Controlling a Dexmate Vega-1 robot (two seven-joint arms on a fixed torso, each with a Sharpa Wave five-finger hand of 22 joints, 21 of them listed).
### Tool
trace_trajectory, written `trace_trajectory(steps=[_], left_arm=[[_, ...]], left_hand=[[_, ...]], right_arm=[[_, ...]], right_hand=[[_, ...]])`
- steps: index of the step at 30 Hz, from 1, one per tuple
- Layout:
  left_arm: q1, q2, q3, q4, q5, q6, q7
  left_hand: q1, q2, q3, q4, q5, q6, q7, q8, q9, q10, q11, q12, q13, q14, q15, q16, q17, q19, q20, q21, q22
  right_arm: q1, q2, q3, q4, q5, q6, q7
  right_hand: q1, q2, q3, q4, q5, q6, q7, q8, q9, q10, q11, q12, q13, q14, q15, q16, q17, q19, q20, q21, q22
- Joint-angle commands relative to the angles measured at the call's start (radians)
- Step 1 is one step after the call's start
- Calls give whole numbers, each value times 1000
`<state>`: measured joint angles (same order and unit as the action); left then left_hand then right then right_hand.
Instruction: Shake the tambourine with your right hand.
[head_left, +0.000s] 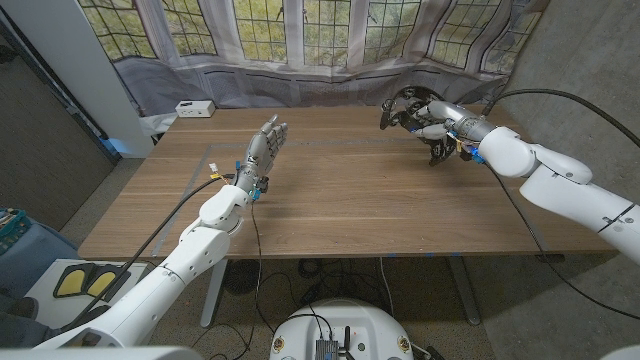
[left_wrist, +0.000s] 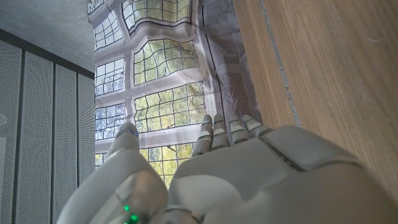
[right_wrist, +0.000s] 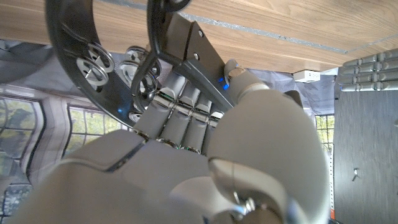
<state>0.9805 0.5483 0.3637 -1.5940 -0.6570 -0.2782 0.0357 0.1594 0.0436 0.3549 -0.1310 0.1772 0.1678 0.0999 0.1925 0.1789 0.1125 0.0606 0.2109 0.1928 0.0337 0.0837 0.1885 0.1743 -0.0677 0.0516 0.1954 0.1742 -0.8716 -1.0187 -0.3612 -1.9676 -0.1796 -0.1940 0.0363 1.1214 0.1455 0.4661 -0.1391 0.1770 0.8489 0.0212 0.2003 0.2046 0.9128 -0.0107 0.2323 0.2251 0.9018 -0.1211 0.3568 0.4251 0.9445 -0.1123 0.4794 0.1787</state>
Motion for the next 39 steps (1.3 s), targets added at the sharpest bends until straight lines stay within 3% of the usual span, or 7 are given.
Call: trace_trajectory(steps=[1, 32, 39], left_arm=[[-5, 0, 3, -4, 8, 11, 9], [-7, -18, 15, 3, 12, 15, 23], [-7, -21, 16, 3, 15, 13, 26]], left_hand=[[5, 9, 9, -3, -1, 3, -2, -2, 3, 6, -1, 1, 3, 7, 0, -1, 5, -8, -4, 2, 5], [6, 9, 10, -3, -2, 4, -2, -2, 3, 5, -4, 1, 4, 7, 0, -1, 5, -9, -2, 2, 5], [6, 9, 10, -3, -2, 4, 0, -2, 3, 6, -1, 1, 4, 7, 1, -1, 5, -8, -14, 2, 5]], right_arm=[[50, -32, -48, 49, -11, -46, 26], [177, -12, -190, 195, -92, -100, 129], [203, 0, -220, 222, -122, -112, 151]], right_hand=[[31, 40, 37, 34, 6, 77, -74, 7, 3, 7, 4, -5, 4, 9, -47, 1, 1, 0, 0, 6, 6], [31, 41, 37, 34, 6, 76, -75, 6, 4, 6, 6, -7, 5, 9, -45, -5, 5, -6, 2, 15, 6], [31, 41, 38, 34, 7, 76, -73, 6, 4, 6, 6, -6, 5, 9, -46, -5, 6, -7, 3, 17, 6]])
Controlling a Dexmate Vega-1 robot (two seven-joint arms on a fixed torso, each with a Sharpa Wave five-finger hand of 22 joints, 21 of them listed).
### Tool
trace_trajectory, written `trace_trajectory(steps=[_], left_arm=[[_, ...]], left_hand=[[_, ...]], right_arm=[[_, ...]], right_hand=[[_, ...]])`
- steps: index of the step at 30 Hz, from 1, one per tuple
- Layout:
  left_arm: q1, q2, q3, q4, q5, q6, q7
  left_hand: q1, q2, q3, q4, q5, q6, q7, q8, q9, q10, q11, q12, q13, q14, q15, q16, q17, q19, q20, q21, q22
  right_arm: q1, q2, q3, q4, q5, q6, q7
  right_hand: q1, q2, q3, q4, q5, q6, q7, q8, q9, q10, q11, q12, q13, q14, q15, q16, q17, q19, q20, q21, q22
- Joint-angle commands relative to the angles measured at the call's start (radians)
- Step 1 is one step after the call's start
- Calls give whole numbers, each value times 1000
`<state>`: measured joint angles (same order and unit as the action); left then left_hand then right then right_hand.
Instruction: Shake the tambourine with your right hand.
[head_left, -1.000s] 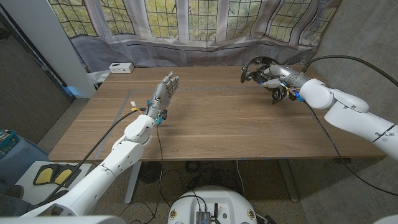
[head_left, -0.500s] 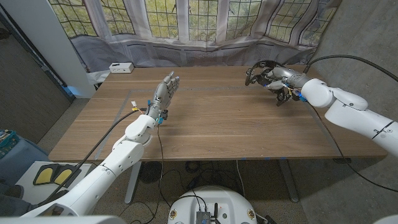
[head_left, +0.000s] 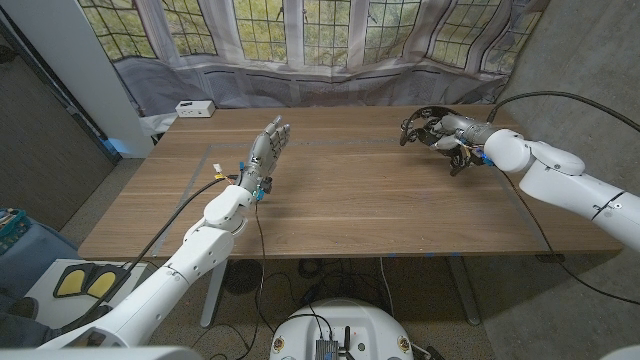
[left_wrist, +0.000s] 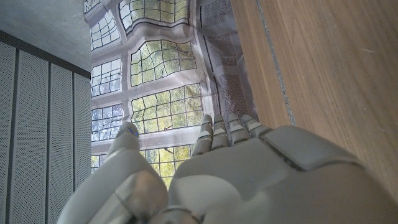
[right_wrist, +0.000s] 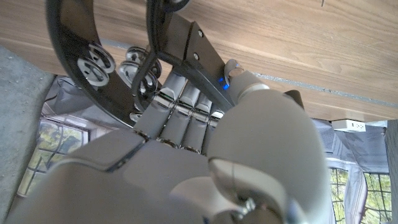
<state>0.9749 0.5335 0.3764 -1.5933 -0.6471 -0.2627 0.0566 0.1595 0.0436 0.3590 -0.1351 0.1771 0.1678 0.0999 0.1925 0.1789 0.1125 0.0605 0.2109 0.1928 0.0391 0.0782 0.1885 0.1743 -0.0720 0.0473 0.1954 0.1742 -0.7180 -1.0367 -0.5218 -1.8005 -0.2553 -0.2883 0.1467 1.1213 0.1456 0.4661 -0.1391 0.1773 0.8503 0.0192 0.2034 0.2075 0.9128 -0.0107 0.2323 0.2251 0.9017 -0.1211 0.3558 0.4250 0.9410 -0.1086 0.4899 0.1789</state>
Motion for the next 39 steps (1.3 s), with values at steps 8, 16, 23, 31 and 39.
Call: trace_trajectory(steps=[8, 16, 23, 31, 39], left_arm=[[1, -8, 4, -3, 8, -2, 12], [2, -4, 5, -11, 13, 4, 18], [5, -1, 4, -19, 13, 9, 22], [8, 3, 2, -26, 14, 13, 25], [12, 8, -2, -31, 16, 11, 28]], left_hand=[[6, 9, 6, 1, -2, 3, 0, -2, 3, 5, 1, 1, 4, 1, 6, -1, 5, -3, -10, 2, 5], [6, 9, 6, 1, -2, 1, 1, -3, 3, 5, 2, 0, 3, 1, 7, -1, 5, -3, -9, 3, 5], [6, 9, 7, 1, -2, 1, 0, -3, 3, 5, 3, 0, 4, 0, 6, -1, 5, -3, -9, 3, 5], [6, 9, 7, 1, -2, 1, -1, -3, 3, 4, 0, 0, 4, 0, 5, -1, 5, -3, -8, 2, 5], [7, 9, 7, 1, -2, 1, -1, -3, 3, 5, 0, 0, 3, 0, 6, -1, 5, -4, -7, 2, 5]], right_arm=[[70, 33, -86, 87, -70, -30, 59], [97, 48, -117, 121, -94, -41, 87], [118, 66, -138, 155, -101, -31, 104], [139, 84, -160, 186, -114, -27, 116], [156, 100, -178, 211, -129, -31, 123]], right_hand=[[31, 40, 38, 32, 7, 74, -69, 3, 1, 5, 6, -7, 5, 8, -43, -6, 6, -4, 0, 9, 5], [31, 41, 38, 33, 7, 74, -70, 2, 1, 5, 7, -7, 5, 7, -43, -7, 8, -7, 1, 10, 5], [31, 40, 39, 32, 7, 74, -70, 3, 1, 4, 3, -8, 6, 6, -41, -9, 8, -9, 2, 11, 5], [31, 40, 39, 31, 8, 74, -71, 2, 1, 3, 6, -8, 6, 6, -44, -10, 10, -10, 3, 13, 5], [31, 40, 39, 31, 8, 74, -70, 2, 1, 0, 3, -9, 6, 4, -41, -12, 11, -13, 3, 15, 5]])
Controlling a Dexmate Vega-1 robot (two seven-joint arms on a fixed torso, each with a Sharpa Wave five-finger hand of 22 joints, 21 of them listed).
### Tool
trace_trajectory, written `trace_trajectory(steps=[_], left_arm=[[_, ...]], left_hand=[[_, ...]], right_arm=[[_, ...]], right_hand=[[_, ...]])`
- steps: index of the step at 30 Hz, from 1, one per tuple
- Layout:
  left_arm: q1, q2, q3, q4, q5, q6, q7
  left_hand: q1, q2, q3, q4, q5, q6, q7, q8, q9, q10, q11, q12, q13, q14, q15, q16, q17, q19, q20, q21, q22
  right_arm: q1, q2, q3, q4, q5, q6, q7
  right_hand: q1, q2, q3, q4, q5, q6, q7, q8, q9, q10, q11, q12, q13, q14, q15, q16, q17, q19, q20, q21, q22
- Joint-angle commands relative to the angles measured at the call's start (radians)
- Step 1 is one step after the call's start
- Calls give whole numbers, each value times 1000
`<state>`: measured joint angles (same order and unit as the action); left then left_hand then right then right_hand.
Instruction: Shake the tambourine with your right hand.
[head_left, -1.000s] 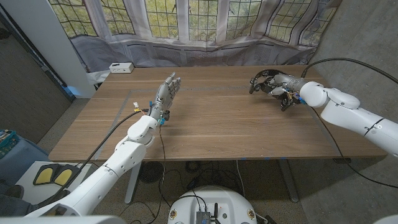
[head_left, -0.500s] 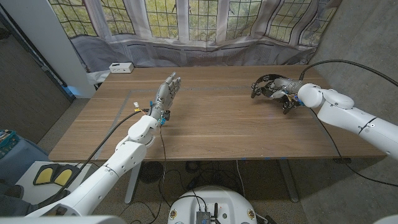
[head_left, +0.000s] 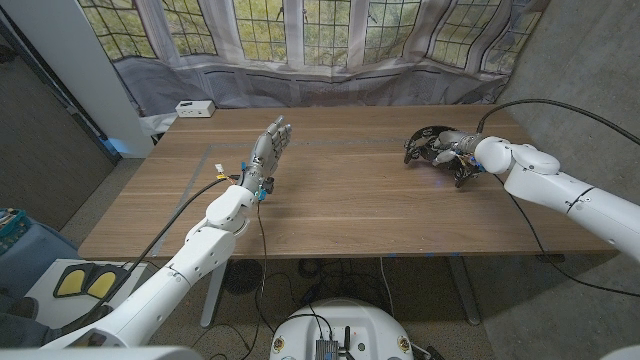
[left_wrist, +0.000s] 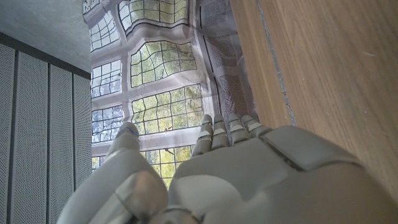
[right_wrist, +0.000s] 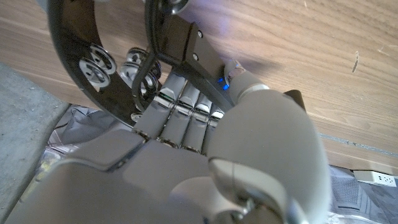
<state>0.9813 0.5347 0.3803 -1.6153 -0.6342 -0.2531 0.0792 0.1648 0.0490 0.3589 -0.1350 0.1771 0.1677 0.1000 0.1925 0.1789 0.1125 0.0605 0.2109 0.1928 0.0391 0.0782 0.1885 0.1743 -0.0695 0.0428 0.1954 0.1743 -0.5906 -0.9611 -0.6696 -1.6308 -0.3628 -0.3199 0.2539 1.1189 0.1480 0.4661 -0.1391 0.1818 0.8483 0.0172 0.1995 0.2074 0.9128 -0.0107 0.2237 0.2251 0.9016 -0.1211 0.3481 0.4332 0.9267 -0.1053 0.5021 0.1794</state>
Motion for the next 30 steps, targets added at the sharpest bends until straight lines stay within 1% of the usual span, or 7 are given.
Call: trace_trajectory(steps=[1, 11, 20, 25, 30], left_arm=[[6, 7, -6, -10, 3, 2, 7], [9, 8, -7, -10, 0, 6, 8], [12, 5, -8, -6, -3, 5, 10], [12, 4, -7, -2, -3, 4, 9], [10, 0, -6, 4, -5, 3, 8]], left_hand=[[1, 4, 7, 1, -2, 1, -1, -3, 3, 5, 0, 0, 4, 0, 5, -1, 5, -7, -3, 2, 5], [2, 4, 7, 1, -2, 2, -1, -2, 3, 4, -2, 0, 4, 0, 5, -1, 5, -8, -3, 2, 5], [2, 4, 8, 1, -2, 1, -2, -3, 3, 5, 0, 0, 4, 1, 5, -1, 5, -8, -3, 2, 5], [2, 4, 8, 1, -2, 1, -2, -3, 3, 6, 0, 1, 4, 1, 5, -1, 5, -8, -3, 2, 5], [2, 3, 8, 1, -2, 1, -2, -3, 3, 6, 0, 1, 4, 0, 6, -1, 5, -7, -1, 2, 5]], right_arm=[[30, 26, -32, 45, -22, 1, 16], [49, 43, -50, 83, -26, -4, 26], [60, 52, -64, 104, -32, -10, 28], [66, 56, -75, 112, -45, -17, 26], [72, 61, -85, 120, -58, -27, 27]], right_hand=[[34, 37, 39, 30, 4, 75, -68, 6, 1, 2, 6, 0, 6, 4, -41, -4, 3, 1, 0, 3, 4], [34, 36, 39, 29, 4, 76, -69, 6, 1, -1, 4, -1, 6, 4, -41, -6, 4, -1, 0, 6, 4], [28, 37, 37, 33, 4, 73, -70, 5, 1, -3, 4, -2, 7, 1, -40, -9, 5, -3, 0, 8, 4], [25, 37, 36, 35, 4, 62, -72, 1, 1, -10, 4, -4, 7, -6, -36, -13, 6, -11, 3, 8, 4], [21, 36, 35, 36, 4, 40, -68, -4, 2, -39, 6, -14, 8, -26, -39, -24, 7, -26, 0, 7, 3]])
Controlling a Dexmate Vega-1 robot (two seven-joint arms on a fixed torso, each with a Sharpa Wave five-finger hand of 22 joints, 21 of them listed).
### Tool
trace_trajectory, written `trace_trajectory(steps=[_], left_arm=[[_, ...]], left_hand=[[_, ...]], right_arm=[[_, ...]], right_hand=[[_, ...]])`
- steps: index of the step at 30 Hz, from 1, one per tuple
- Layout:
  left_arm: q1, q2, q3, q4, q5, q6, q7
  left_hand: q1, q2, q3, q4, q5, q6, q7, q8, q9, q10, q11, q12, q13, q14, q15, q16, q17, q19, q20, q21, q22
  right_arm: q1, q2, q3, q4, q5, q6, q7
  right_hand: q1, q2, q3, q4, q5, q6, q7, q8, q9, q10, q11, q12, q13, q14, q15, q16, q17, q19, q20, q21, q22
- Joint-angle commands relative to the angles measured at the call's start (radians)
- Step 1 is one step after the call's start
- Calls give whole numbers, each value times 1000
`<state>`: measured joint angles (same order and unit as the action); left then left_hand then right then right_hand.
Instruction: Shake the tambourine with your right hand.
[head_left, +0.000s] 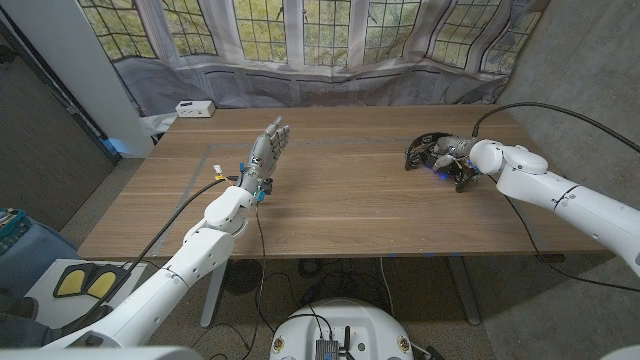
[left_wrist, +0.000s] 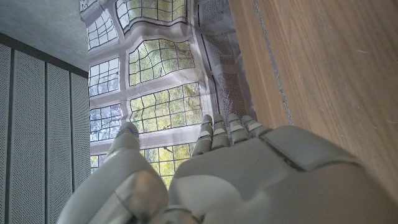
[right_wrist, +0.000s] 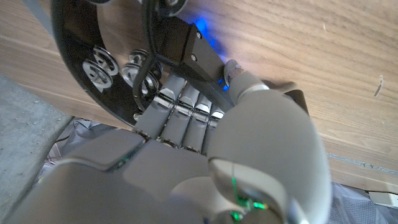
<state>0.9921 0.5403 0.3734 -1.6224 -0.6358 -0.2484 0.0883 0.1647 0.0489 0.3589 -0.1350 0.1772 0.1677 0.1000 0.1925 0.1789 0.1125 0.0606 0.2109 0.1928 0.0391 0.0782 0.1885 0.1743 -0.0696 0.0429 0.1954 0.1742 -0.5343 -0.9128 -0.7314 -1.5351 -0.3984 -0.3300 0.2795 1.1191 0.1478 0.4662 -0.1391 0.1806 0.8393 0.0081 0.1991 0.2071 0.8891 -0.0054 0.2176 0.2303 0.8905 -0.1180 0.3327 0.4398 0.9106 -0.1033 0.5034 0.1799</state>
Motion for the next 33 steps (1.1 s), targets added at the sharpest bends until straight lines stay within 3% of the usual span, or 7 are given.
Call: trace_trajectory(steps=[1, 19, 26, 33], left_arm=[[-1, -6, 1, 12, -4, -2, -1], [-11, -11, 4, 27, -7, -1, -7], [-12, -10, 2, 30, -8, -1, -8], [-14, -8, 2, 30, -7, 0, -11]], left_hand=[[2, 3, 8, 1, -2, 1, -2, -3, 3, 5, -1, 0, 4, 0, 6, -1, 5, -7, -1, 2, 5], [2, 3, 8, 1, -2, 2, -1, -2, 3, 5, 0, 0, 4, -2, 5, -2, 5, -9, -4, 2, 5], [2, 3, 8, 1, -2, 3, 0, -2, 3, 6, 0, 1, 4, -2, 4, -1, 5, -9, -3, 2, 5], [2, 3, 8, 1, -2, 4, -1, -2, 3, 5, -1, 0, 4, -2, 5, -1, 5, -9, -2, 2, 5]], right_arm=[[18, 13, -27, 25, -26, -20, 3], [39, 29, -56, 57, -57, -35, 14], [42, 31, -63, 60, -66, -33, 13], [39, 30, -67, 55, -80, -43, 8]], right_hand=[[18, 36, 34, 38, 5, 49, -58, -3, 3, -16, 2, -7, 3, -17, -40, -9, 1, -12, -2, 6, 2], [-5, 27, 15, 41, 4, 12, -47, -8, 3, -51, 9, -12, 5, -65, -22, -27, 10, -44, 6, 1, -1], [-18, -16, -12, 27, 0, 8, -42, -6, 3, -52, 17, -9, 5, -70, -14, -26, 14, -39, 11, 4, -2], [-49, -51, -40, 27, -3, -1, -36, -7, 2, -56, 23, -7, 5, -79, -2, -37, 6, -40, 19, 3, -3]])
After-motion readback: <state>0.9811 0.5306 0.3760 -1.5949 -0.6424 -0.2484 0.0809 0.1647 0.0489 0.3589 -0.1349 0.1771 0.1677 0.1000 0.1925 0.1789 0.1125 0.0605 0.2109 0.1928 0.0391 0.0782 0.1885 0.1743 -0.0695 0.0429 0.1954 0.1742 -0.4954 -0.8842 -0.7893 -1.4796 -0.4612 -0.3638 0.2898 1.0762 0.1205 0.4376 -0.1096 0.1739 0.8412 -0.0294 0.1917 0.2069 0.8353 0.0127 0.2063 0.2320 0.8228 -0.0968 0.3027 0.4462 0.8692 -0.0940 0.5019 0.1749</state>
